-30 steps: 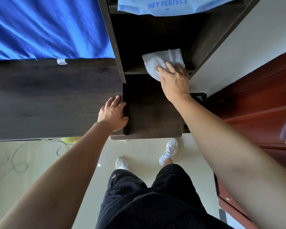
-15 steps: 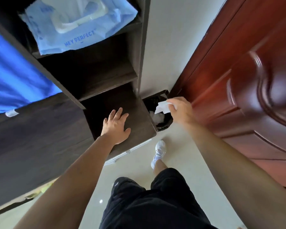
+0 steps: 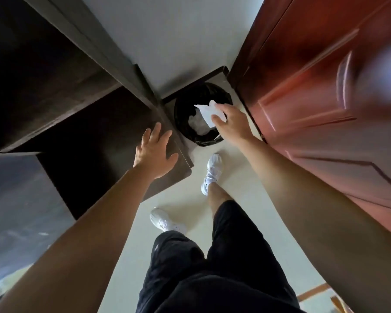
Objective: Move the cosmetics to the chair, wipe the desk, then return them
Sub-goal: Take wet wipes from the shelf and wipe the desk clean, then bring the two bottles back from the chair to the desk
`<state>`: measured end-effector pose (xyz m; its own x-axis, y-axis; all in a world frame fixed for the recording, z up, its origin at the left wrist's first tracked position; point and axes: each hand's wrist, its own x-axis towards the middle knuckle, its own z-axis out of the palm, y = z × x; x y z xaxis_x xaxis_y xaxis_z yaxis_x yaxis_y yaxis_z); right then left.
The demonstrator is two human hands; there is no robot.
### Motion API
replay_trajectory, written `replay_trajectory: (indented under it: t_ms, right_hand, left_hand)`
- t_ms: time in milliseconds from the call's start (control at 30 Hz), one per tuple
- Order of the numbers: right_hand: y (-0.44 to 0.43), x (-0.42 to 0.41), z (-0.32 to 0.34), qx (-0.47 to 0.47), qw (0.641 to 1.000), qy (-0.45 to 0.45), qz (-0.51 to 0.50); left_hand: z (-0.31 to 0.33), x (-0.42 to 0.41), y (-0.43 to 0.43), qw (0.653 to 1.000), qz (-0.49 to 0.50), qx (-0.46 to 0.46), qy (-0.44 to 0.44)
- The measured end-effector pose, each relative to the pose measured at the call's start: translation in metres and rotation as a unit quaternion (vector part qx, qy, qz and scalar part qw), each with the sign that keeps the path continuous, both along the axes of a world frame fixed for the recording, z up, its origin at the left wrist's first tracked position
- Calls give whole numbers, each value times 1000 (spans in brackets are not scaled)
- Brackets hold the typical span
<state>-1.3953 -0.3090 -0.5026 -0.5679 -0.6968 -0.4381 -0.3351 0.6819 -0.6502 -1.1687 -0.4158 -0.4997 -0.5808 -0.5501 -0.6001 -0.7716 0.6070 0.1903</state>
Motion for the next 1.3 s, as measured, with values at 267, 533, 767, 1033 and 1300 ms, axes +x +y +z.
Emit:
replay_trajectory:
  t_ms: [267, 533, 767, 1033, 1300]
  right_hand:
    - [11, -32, -27, 51, 998, -15, 27]
    - [33, -40, 63, -42, 986, 160, -21]
    - [88, 0, 173, -145, 917, 352, -117]
    - [247, 121, 274, -147, 835, 450, -281]
    - [480, 238, 360, -70, 724, 540, -424]
  left_hand:
    - [-28, -19, 4, 996, 36, 54, -55]
    - [69, -60, -10, 991, -77, -85, 65]
    - [198, -80, 4, 927, -182, -232, 231]
    - [296, -40, 121, 810, -296, -217, 458]
    - [395, -25, 331, 669, -419, -127, 601]
